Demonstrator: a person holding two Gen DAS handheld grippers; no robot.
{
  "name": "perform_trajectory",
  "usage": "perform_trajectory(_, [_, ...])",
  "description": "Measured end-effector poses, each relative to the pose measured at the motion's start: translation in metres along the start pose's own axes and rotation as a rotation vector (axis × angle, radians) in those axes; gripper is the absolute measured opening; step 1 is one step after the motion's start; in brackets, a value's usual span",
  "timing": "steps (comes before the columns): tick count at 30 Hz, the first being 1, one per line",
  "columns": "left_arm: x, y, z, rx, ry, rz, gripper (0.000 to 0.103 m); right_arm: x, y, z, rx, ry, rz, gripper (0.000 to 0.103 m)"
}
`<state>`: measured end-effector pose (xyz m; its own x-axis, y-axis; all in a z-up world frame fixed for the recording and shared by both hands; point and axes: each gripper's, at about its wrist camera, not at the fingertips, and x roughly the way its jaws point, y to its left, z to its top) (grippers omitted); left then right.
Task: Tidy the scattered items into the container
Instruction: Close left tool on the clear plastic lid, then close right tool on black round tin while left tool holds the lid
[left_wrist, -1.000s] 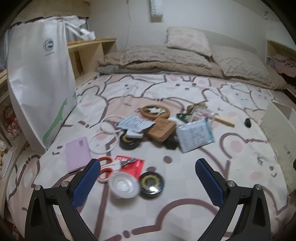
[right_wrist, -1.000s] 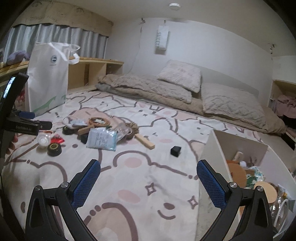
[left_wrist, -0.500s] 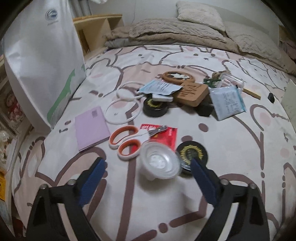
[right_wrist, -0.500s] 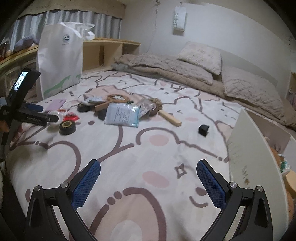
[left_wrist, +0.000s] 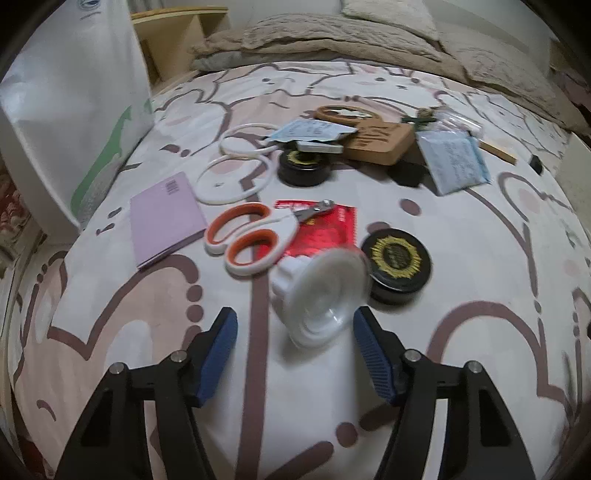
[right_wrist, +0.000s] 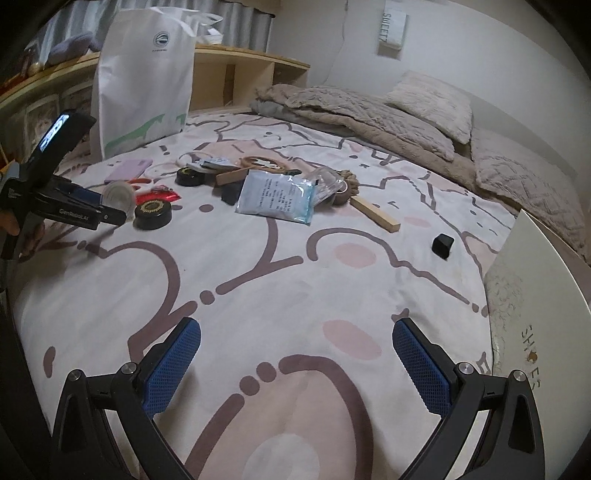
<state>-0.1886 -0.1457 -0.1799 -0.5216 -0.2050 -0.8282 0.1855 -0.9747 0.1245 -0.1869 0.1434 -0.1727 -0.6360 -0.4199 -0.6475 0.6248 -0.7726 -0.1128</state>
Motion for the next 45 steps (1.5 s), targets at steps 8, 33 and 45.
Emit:
perform_trajectory(8, [-0.001,-0.016,0.0,0.067,-0.004,-0.055,0.065,0.007,0.006,-0.003,-0.017,0.031,0.012,0.103])
perform_trajectory(33, [-0.003,0.013,0.016,-0.168,-0.067,-0.087,0.043,0.037,0.013,-0.013,-0.019,0.196,0.1,0.103])
perform_trajectory(45, [-0.029,0.005,0.02,-0.182,-0.155,-0.137,0.043,0.036,0.03,0.001,-0.003,0.214,0.07,0.099])
